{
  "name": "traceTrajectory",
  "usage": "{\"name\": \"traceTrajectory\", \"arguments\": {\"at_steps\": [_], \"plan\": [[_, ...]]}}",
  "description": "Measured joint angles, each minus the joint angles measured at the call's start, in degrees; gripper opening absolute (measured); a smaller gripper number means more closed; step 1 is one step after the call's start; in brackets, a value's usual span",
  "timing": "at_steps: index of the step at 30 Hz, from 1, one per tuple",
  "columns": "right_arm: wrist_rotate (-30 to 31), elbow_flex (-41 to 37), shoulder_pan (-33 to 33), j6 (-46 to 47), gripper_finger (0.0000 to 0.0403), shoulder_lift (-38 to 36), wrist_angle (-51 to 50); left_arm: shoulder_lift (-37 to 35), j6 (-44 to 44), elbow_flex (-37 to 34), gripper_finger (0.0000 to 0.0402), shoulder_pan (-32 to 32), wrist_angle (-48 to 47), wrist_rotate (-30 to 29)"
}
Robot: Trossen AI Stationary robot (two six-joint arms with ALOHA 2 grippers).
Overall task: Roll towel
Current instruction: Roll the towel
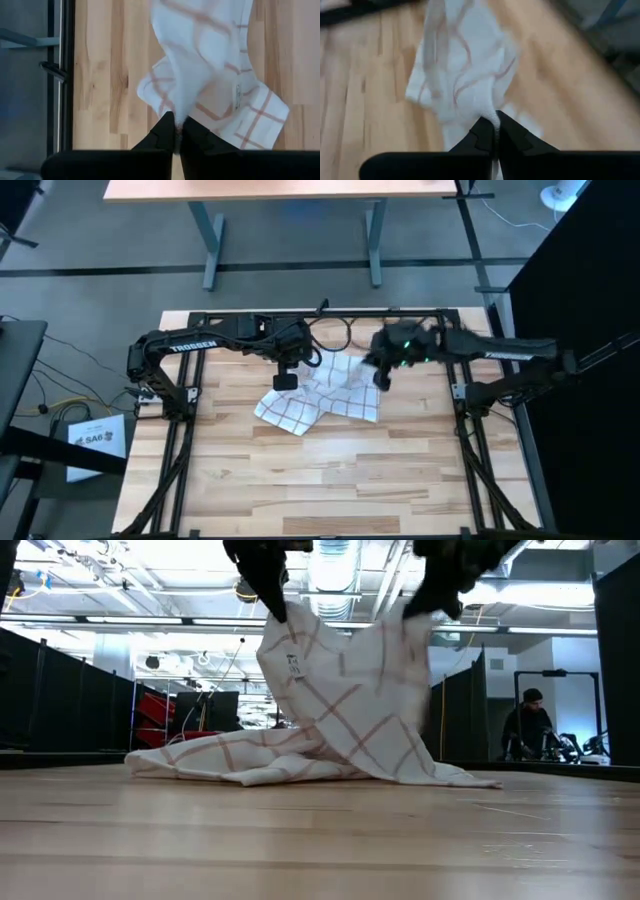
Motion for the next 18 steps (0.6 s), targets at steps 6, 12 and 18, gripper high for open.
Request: {"name": "traceTrajectory", "arguments": {"at_steps": [6, 12, 18], "plan": [[1.41, 5.86, -6.47, -9.64, 0.0, -0.23, -6.61, -0.01, -0.44, 0.0, 0.0, -0.01, 0.33, -0.01], [1.43, 6.06, -10.64, -15.42, 0.0, -0.02, -6.57, -0.01, -3.63, 0.0, 0.0, -0.25, 3.7, 0.49], [2.53, 8.61, -16.0, -21.92, 0.0, 0.03, -4.7, 0.06, -5.51, 0.02, 0.0, -0.78, 4.35, 2.75]]}}
